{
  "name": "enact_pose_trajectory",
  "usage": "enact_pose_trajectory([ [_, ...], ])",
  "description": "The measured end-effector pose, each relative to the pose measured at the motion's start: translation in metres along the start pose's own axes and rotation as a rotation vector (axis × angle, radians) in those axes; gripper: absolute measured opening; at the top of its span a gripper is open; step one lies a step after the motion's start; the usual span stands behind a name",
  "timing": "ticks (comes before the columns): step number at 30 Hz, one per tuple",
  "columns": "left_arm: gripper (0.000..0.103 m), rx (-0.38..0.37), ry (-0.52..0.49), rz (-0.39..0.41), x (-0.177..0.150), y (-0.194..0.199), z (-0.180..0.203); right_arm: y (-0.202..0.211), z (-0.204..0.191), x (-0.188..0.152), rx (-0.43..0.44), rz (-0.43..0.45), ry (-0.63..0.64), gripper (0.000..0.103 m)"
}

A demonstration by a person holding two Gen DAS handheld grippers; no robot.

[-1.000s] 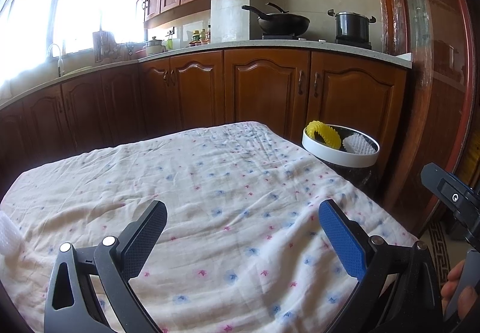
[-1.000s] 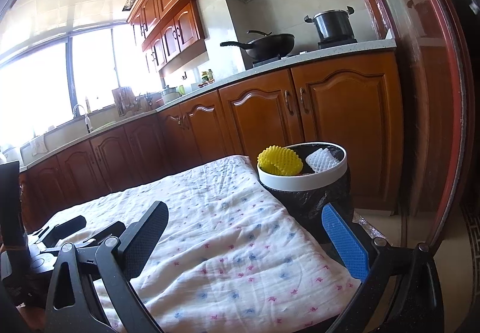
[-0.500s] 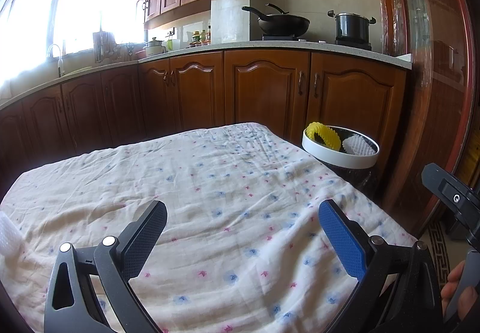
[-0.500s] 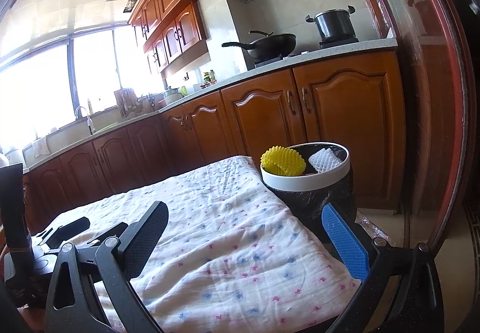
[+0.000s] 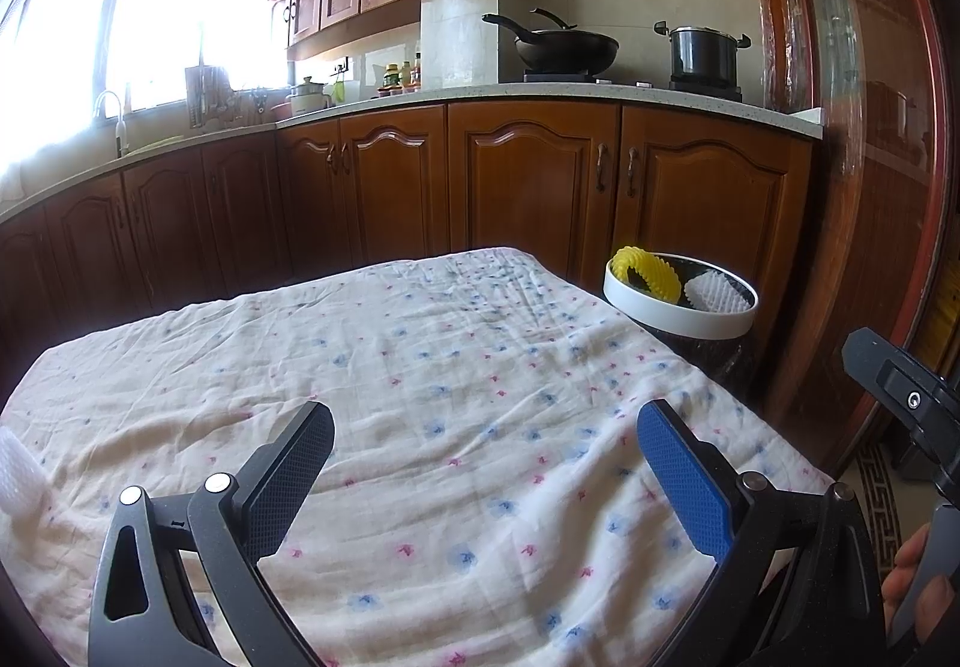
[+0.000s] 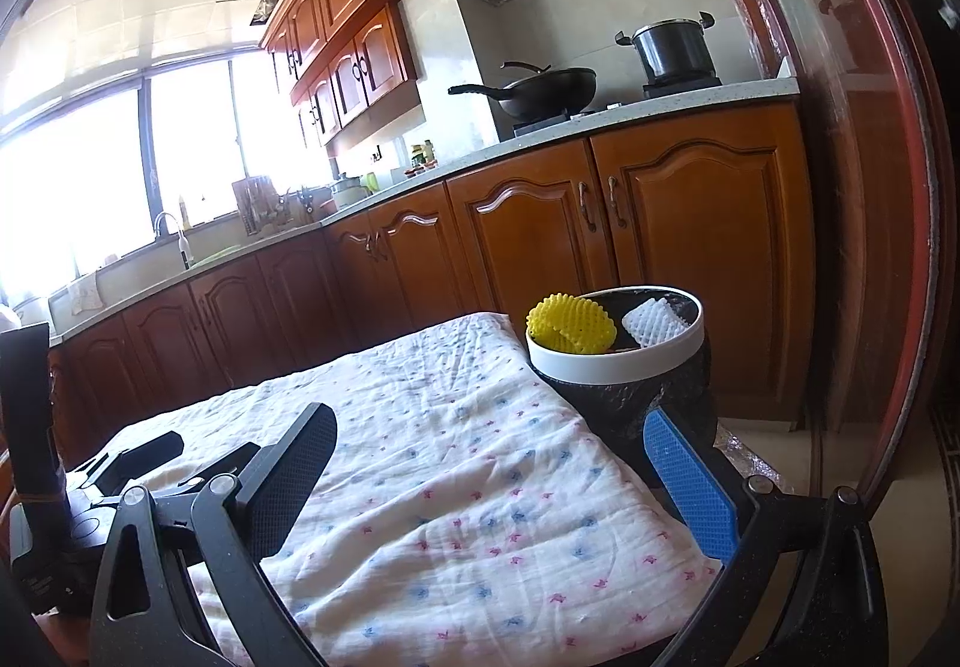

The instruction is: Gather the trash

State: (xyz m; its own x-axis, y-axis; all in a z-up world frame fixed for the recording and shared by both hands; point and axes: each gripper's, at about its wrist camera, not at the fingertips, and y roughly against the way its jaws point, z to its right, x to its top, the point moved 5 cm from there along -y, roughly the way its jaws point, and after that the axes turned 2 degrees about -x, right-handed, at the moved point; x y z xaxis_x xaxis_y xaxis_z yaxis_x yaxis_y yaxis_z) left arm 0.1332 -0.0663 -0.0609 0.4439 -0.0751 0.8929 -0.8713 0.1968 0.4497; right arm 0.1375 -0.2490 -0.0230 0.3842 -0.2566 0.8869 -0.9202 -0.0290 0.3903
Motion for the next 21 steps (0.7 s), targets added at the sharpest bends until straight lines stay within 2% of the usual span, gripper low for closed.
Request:
enact_pose_trajectory([
  [21, 0.102, -0.003, -0.001, -0.004, 0.0005, -0.0019, -0.0027, -0.0001, 0.0004, 0.0002, 0.000, -0.001, -0.002, 0.103],
])
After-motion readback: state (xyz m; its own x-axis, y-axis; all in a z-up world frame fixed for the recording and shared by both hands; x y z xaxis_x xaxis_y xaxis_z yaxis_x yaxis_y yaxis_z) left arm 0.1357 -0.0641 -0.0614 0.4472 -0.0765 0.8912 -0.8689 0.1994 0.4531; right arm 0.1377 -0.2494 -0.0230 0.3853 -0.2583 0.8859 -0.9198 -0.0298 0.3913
